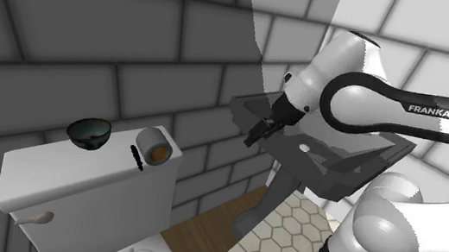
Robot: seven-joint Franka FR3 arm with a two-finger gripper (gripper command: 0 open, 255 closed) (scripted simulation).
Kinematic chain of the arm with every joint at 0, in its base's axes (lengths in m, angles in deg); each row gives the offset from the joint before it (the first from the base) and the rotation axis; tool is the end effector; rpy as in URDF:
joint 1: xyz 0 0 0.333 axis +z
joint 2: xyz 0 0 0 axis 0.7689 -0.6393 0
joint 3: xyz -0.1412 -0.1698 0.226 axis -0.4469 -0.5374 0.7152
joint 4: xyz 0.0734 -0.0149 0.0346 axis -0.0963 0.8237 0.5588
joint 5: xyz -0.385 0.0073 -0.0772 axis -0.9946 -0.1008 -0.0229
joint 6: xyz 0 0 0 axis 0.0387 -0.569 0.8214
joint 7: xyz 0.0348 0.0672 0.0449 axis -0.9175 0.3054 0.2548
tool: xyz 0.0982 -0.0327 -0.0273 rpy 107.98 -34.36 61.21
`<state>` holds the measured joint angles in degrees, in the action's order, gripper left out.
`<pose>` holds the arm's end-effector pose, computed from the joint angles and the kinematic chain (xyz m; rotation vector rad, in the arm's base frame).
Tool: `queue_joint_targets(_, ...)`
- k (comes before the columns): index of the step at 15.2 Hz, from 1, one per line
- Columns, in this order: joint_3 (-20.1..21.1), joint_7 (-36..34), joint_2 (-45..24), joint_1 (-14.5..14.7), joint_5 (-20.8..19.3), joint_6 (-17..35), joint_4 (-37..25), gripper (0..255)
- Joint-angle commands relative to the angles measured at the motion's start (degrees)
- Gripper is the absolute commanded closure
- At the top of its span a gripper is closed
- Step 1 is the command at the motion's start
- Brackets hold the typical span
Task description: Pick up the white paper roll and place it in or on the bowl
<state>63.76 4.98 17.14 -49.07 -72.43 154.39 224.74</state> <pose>0.2736 0.0668 0.4891 -2.9544 -0.0617 -0.6015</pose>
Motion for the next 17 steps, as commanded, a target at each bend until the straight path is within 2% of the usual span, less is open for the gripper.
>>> queue_joint_targets(1,3.03,-2.03,0.02,1.17,2.69,9.09,4.50,0)
queue_joint_targets(4,8.51,-5.34,-4.49,3.47,7.24,24.74,9.70,0)
queue_joint_targets(6,8.49,-5.23,-5.39,3.24,7.18,25.07,9.14,0)
queue_joint_targets(7,22.23,1.03,-13.77,0.23,26.19,40.97,10.73,0)
queue_joint_targets(8,23.24,0.22,-19.20,1.49,27.48,48.51,10.73,0)
queue_joint_targets(9,22.78,-2.71,-25.20,3.04,25.46,56.56,10.73,0)
queue_joint_targets(10,23.51,-4.01,-31.33,3.39,25.41,64.17,10.09,0)
queue_joint_targets(12,26.53,-5.39,-43.87,1.64,25.82,78.64,7.63,0)
queue_joint_targets(15,33.17,-2.05,-63.69,-4.35,28.32,99.24,0.99,0)
queue_joint_targets(17,32.06,0.80,-76.02,-3.71,27.88,111.11,-4.54,0)
